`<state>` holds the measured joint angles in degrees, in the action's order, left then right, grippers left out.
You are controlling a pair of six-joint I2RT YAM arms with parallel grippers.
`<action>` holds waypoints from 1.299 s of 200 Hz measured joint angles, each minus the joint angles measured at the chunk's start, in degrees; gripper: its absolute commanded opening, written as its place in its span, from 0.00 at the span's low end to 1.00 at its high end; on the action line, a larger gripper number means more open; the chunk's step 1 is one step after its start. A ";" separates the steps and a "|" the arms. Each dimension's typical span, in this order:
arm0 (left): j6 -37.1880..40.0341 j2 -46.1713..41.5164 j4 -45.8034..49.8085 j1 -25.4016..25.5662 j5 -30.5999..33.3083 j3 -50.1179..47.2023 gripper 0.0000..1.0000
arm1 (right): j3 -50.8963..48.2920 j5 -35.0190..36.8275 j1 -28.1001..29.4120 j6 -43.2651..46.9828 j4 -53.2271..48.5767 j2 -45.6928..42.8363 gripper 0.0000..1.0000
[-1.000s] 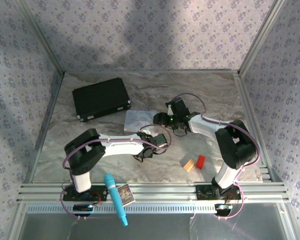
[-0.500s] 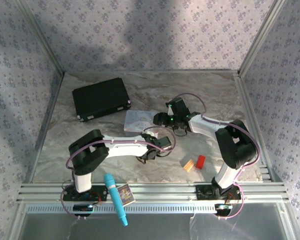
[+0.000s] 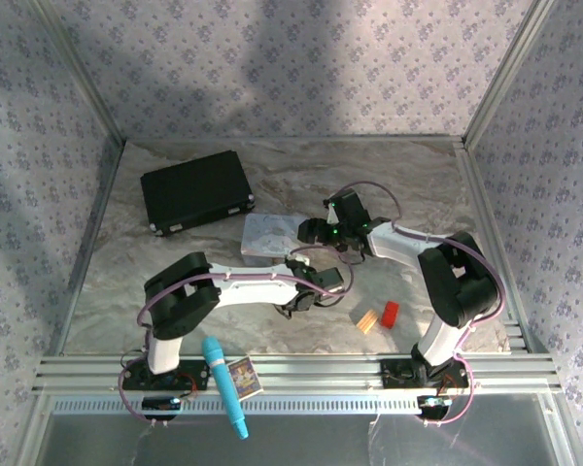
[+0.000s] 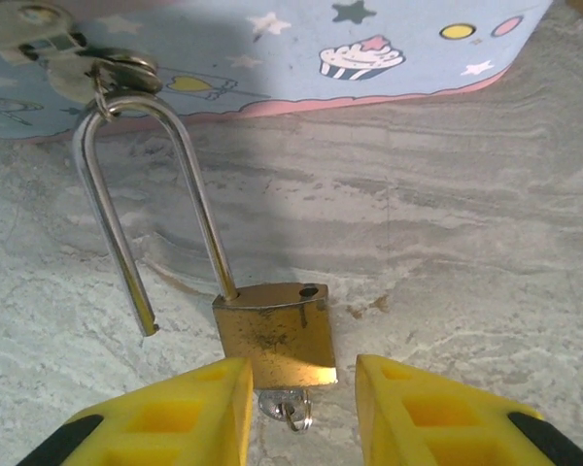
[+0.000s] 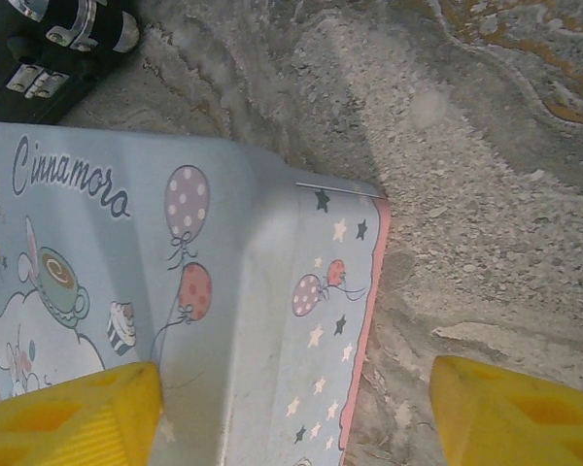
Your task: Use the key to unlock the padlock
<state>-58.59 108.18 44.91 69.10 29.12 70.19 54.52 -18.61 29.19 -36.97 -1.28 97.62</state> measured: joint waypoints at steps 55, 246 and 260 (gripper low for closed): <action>0.74 -13.11 -2.21 -3.56 -1.40 -4.92 0.61 | 3.89 0.94 -1.53 5.07 -8.17 -0.24 0.89; 2.38 -53.33 -12.55 -20.09 -12.44 -30.21 1.00 | -1.81 14.86 25.33 6.95 -10.91 -6.95 0.76; 2.14 -53.96 -13.14 -20.26 -13.68 -31.67 1.00 | -1.01 15.67 25.79 6.51 -10.38 -3.96 0.71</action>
<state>-56.45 54.22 31.77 48.84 15.44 38.52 53.52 -2.94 54.98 -30.46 -11.66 93.67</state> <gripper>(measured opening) 0.995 0.745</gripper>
